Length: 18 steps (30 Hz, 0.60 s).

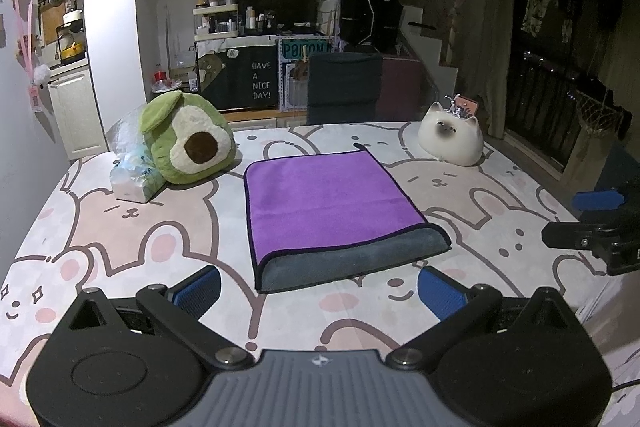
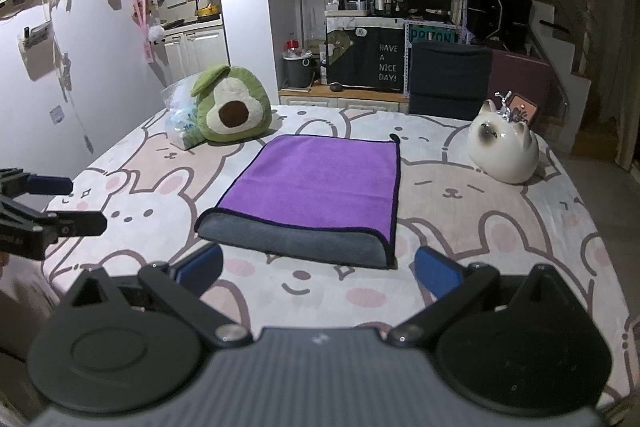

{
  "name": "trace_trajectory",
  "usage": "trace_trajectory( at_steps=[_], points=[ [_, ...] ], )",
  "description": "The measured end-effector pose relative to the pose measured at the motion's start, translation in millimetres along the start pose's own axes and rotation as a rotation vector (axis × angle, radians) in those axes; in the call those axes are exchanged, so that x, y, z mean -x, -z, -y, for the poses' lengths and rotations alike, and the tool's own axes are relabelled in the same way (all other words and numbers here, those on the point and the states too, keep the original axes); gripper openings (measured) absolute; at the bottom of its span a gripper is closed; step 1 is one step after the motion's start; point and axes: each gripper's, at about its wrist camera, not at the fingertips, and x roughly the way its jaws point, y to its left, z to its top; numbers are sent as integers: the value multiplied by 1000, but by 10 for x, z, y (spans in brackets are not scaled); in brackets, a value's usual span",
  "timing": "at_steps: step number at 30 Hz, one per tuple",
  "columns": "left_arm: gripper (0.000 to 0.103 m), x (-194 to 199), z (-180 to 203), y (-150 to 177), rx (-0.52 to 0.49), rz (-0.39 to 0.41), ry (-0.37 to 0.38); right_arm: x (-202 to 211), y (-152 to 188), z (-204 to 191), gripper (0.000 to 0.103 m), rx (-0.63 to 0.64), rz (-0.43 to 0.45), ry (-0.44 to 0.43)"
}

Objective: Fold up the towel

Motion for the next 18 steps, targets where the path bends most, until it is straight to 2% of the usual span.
trace_trajectory(
  at_steps=[11, 18],
  points=[
    [103, -124, 39, -174, -36, 10, -20, -54, -125, 18, 103, 37, 40, 37],
    [103, -249, -20, -253, -12, -6, -19, -136, -180, 51, 103, 58, 50, 44]
  ],
)
